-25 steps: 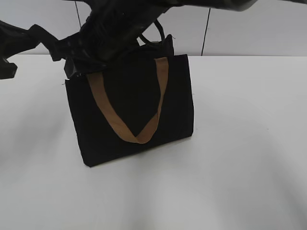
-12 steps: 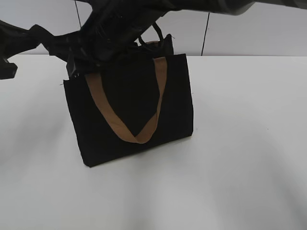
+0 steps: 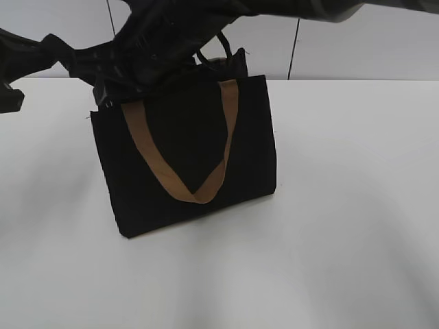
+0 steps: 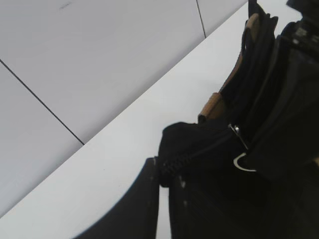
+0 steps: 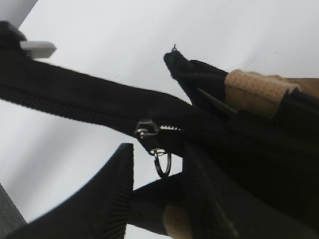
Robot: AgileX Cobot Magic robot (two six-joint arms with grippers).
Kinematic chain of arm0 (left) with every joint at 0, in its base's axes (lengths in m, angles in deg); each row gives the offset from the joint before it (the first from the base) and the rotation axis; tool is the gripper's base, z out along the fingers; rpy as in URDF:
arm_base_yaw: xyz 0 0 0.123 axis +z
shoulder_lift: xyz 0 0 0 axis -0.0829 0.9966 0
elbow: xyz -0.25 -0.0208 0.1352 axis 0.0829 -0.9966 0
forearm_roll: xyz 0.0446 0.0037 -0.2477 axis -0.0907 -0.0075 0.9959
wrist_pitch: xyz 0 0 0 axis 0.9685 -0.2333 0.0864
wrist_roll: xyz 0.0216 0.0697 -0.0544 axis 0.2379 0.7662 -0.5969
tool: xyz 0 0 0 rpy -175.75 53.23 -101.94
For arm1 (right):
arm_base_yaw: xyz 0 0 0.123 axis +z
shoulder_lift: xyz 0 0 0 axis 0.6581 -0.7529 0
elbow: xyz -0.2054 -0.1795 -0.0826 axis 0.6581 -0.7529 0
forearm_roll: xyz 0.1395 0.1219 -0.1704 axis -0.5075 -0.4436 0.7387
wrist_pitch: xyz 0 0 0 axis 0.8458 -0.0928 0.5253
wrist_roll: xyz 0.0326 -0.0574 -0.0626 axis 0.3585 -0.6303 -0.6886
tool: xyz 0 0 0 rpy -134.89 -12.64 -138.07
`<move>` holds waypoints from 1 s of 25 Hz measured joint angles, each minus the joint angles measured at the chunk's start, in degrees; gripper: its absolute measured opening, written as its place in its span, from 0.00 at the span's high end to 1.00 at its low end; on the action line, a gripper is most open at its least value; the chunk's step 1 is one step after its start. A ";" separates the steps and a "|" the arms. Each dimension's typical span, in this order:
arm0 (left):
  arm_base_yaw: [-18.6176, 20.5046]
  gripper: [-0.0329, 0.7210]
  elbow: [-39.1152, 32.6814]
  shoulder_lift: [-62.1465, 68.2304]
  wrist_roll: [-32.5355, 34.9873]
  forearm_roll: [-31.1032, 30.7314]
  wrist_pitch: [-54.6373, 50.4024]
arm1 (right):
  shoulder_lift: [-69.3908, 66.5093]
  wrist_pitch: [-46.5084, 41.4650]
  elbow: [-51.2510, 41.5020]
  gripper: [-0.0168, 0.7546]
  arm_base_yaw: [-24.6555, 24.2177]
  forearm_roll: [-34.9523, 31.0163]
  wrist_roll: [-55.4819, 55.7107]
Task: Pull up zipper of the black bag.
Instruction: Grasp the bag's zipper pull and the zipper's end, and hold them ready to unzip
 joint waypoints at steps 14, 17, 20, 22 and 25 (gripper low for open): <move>0.00 0.93 0.00 0.00 0.00 0.00 -0.83 | -0.75 0.71 0.00 0.99 0.05 0.54 -3.79; 0.00 0.93 0.00 0.00 0.00 -0.10 1.04 | -0.54 -0.49 0.00 1.00 0.05 0.54 -4.31; 0.00 0.93 0.00 0.00 0.00 -0.10 2.45 | 0.55 -2.44 0.00 1.00 0.05 0.92 -4.81; 0.00 0.93 0.00 0.00 0.00 -0.10 2.57 | 1.69 -3.95 0.00 1.00 0.05 1.36 -5.48; 0.00 0.93 -0.77 -0.10 0.00 -0.10 2.57 | 2.88 -6.11 0.00 1.00 -0.31 1.48 -5.73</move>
